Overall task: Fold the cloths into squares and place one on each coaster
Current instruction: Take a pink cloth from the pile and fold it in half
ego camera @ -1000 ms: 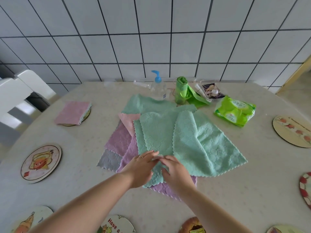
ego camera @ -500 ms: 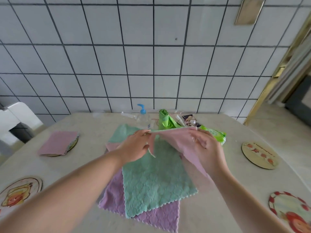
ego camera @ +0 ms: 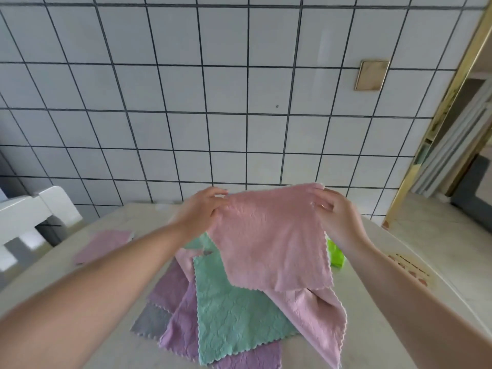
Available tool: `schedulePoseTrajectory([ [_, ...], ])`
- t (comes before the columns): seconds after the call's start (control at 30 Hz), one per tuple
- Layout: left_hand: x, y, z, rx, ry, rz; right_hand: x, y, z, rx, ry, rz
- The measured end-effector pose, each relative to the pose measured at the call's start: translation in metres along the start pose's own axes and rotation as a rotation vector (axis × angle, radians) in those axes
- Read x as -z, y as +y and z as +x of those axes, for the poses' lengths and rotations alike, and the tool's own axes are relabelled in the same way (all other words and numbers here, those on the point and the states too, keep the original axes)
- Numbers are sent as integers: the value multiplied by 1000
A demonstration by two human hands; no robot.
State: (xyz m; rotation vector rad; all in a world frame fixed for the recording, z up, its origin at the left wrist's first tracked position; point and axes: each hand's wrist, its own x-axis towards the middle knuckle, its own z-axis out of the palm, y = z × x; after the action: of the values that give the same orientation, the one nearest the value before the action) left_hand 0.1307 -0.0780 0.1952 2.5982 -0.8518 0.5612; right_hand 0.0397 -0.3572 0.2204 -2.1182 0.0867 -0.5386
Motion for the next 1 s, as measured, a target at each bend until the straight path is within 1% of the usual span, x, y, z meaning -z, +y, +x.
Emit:
schedulePoseTrajectory([
  [0.07, 20, -10, -2, 10, -38, 36, -5, -2, 3, -31, -20, -16],
  [0.2, 59, -24, -10, 49, -33, 68, -21, -13, 3, -69, -81, 32],
  [0.27, 76, -29, -16, 121, 12, 75, -31, -21, 3, -77, -87, 66],
  [0.33, 88, -38, -26, 218, 47, 76, -41, -29, 3, -67, -59, 83],
  [0.43, 102, -56, -45, 307, 63, 21, -53, -42, 0, -53, -26, 102],
  [0.53, 114, -77, -66, 303, 71, 26, -71, -56, -9, -47, -54, 122],
  [0.6, 123, -86, -85, 291, 66, 8, -84, -66, -21, -32, -87, 30],
  [0.7, 137, -92, -123, 296, 50, -136, -99, -81, -53, -23, -126, -41],
  [0.83, 151, -92, -195, 394, 59, -379, -113, -93, -117, -7, -190, -73],
  [0.93, 147, -98, -254, 401, 1, -514, -131, -90, -173, -68, -230, -33],
  [1.0, 135, -109, -293, 432, -73, -590, -146, -85, -213, -130, -252, 4],
])
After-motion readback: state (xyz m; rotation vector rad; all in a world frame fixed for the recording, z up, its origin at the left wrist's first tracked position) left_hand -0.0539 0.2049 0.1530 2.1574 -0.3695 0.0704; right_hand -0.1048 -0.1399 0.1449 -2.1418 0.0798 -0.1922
